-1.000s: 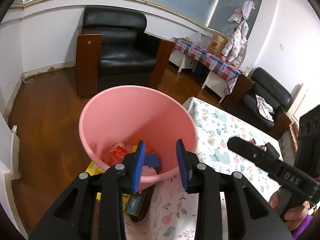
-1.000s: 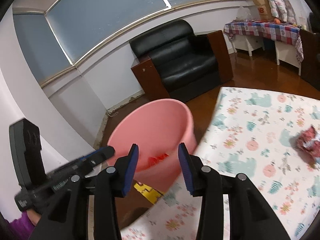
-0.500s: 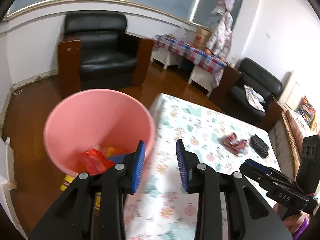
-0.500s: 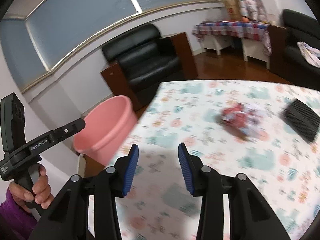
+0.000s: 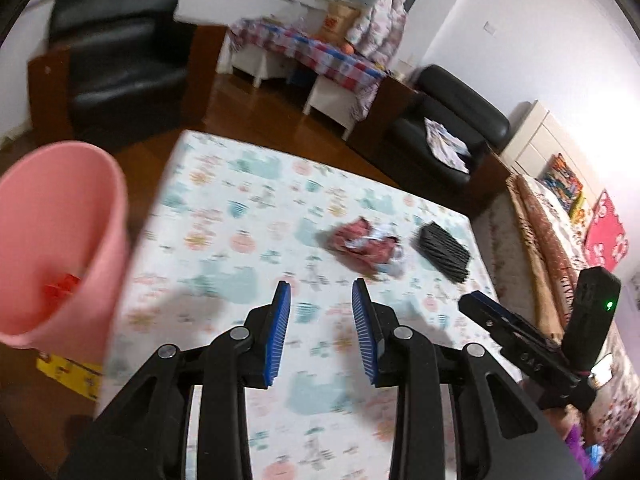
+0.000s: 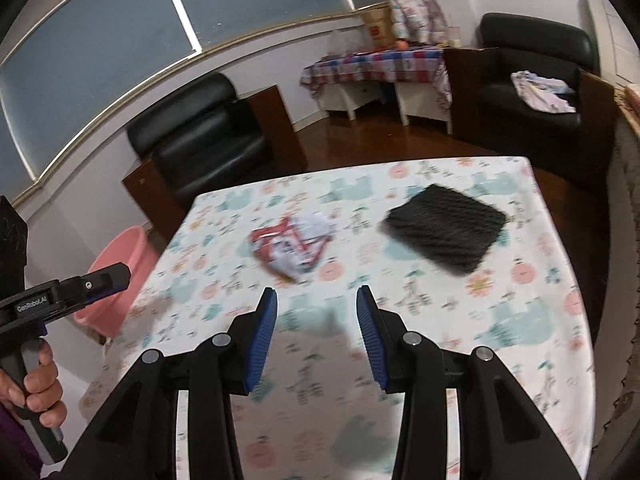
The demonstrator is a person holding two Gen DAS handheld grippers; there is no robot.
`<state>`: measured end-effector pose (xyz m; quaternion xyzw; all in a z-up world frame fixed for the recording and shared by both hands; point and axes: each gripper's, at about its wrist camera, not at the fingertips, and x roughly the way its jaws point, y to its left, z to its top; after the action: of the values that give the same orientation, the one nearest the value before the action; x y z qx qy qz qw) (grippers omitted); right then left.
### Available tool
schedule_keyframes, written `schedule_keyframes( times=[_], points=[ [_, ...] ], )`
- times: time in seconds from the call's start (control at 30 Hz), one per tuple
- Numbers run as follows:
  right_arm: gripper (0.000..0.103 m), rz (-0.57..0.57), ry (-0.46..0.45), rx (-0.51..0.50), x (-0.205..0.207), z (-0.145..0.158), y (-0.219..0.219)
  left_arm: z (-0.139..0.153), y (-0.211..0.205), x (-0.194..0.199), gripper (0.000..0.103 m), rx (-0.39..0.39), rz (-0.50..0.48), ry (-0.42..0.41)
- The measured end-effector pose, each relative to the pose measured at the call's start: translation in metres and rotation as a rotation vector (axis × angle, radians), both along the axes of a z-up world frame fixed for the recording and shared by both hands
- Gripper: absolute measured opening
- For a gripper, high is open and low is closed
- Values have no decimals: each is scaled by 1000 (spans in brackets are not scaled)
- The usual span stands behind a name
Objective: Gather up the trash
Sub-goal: 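Move both grippers back over the table, then grasp the red wrapper with the left gripper while the right gripper grasps the black mesh pad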
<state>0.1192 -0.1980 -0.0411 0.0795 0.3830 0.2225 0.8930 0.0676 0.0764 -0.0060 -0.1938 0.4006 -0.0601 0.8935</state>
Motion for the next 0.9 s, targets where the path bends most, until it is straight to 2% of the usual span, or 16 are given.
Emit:
schedule_keyframes(
  times=[0.2, 0.23, 0.3, 0.47, 0.63, 0.9],
  points=[
    [44, -41, -6, -10, 9, -6, -14, -17, -20, 36, 33, -135, -2, 77],
    [44, -45, -3, -10, 10, -8, -14, -21, -23, 43, 34, -171, 3, 91],
    [44, -50, 6, -7, 11, -12, -15, -26, -26, 54, 42, -212, 20, 113],
    [44, -53, 19, -11, 11, -18, -18, -42, -31, 82, 43, -308, 69, 192],
    [45, -63, 15, -17, 12, -19, -27, -56, -35, 97, 43, -350, 111, 259],
    [47, -68, 2, -26, 16, -17, -37, -65, -46, 113, 43, -313, 171, 286]
  ],
)
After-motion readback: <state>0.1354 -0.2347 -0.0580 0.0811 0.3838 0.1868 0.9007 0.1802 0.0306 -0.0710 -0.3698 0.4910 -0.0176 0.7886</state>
